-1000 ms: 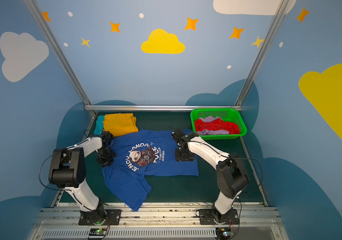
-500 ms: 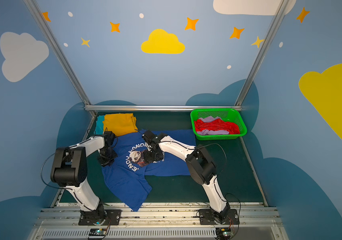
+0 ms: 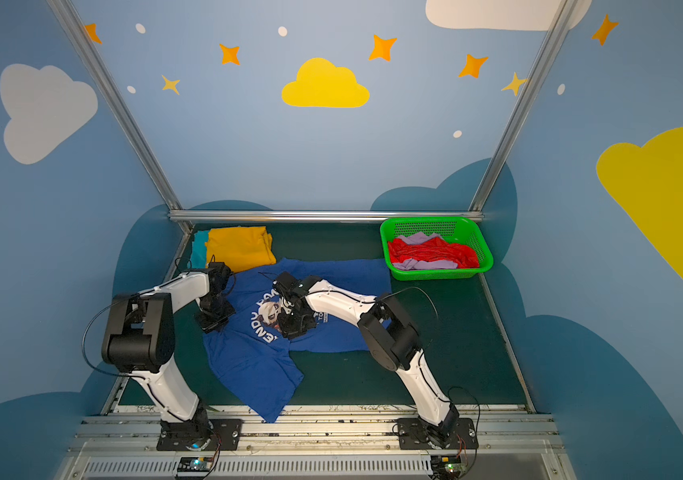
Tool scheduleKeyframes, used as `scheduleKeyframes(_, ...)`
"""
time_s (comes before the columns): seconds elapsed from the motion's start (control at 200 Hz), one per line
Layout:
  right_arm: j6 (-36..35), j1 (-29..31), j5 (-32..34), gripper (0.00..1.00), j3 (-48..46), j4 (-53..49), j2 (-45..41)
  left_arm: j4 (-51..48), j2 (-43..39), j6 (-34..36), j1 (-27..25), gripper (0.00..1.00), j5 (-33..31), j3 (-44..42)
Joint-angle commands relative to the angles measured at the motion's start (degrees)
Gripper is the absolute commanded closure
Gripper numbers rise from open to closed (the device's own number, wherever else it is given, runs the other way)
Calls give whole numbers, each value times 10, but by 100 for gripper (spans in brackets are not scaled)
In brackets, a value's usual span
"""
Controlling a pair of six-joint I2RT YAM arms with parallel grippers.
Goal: Fold and stack the t-shirts
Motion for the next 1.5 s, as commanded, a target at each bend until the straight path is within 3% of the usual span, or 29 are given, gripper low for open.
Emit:
scheduleKeyframes(0.0,-21,31,29,100,-29,-26,-71,44,31,-5,0,95,13,7)
scheduleKeyframes(0.185,-82,148,82,100,-77,-80,-137,44,37,-4,0,95,20,26)
scheduleKeyframes(0.351,-102,231,40,100,-48,-91,-86,44,41,-1,2,95,17,33)
scheduleKeyframes(0.466,-125,250,71,60,20,-145,-38,43,45,1,4,95,19,36)
scheduleKeyframes(0.556,-119,235,67,42,-1,-129,-62,43,47,2,4,95,22,38)
scheduleKeyframes(0.621,-104,210,64,35,-35,-116,-99,42,47,2,2,95,23,40)
scheduleKeyframes(0.776,-8,109,86,36,-149,-114,-215,40,46,5,1,94,25,45)
scheduleKeyframes(0.886,61,22,102,57,-232,-153,-253,36,47,5,-3,93,25,51)
scheduleKeyframes(0.952,80,-17,122,64,-272,-164,-260,30,42,4,-8,86,22,53)
scheduleKeyframes(1.012,81,-47,126,75,-292,-164,-261,23,30,0,-13,82,14,54)
scheduleKeyframes(1.097,74,-73,144,85,-296,-155,-255,15,2,-3,-19,85,1,53)
scheduleKeyframes(1.147,67,-86,138,82,-292,-149,-242,9,-13,-5,-19,85,-3,53)
scheduleKeyframes(1.217,57,-97,129,61,-282,-148,-222,0,-28,-5,-20,85,-8,53)
scheduleKeyframes(1.267,54,-98,126,53,-276,-150,-211,-4,-36,-5,-19,85,-12,52)
scheduleKeyframes(1.497,47,-98,103,48,-285,-135,-189,-4,-44,-9,-20,85,-14,39)
